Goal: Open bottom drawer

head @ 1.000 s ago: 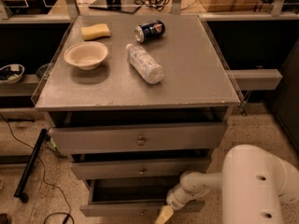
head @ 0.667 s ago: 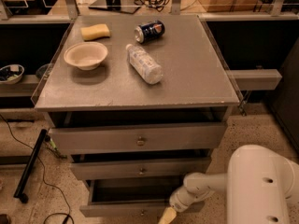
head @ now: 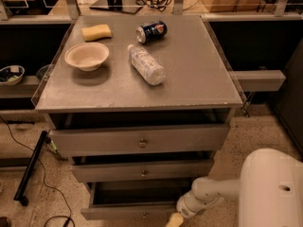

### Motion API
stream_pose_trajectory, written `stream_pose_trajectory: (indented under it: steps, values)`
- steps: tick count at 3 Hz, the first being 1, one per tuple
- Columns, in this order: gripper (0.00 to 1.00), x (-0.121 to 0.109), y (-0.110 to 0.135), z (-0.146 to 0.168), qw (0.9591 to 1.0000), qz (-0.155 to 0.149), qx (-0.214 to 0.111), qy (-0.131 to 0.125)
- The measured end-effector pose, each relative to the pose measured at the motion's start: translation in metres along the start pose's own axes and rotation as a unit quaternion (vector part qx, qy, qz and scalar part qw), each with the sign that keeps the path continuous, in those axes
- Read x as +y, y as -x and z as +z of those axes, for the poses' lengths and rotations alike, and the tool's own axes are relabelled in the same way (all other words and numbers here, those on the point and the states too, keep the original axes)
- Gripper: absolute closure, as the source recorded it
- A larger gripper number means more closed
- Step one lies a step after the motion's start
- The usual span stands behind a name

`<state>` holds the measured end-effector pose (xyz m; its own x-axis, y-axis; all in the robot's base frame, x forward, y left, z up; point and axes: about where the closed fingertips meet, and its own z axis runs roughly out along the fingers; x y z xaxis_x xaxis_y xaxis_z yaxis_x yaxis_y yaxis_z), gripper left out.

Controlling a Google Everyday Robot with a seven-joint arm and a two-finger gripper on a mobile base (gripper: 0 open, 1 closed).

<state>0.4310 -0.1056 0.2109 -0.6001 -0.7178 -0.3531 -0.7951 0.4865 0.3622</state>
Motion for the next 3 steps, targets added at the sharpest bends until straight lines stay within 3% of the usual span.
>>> stream_pose_trajectory:
  steps: [1, 2, 3]
  values:
    - [0.00, -0.005, 0.011, -0.001, 0.9998, -0.007, -0.008, -0.017]
    - [0.00, -0.017, 0.024, 0.033, 0.9999, -0.013, -0.002, -0.002]
    - [0.00, -0.017, 0.024, 0.033, 0.9999, -0.013, -0.002, -0.002]
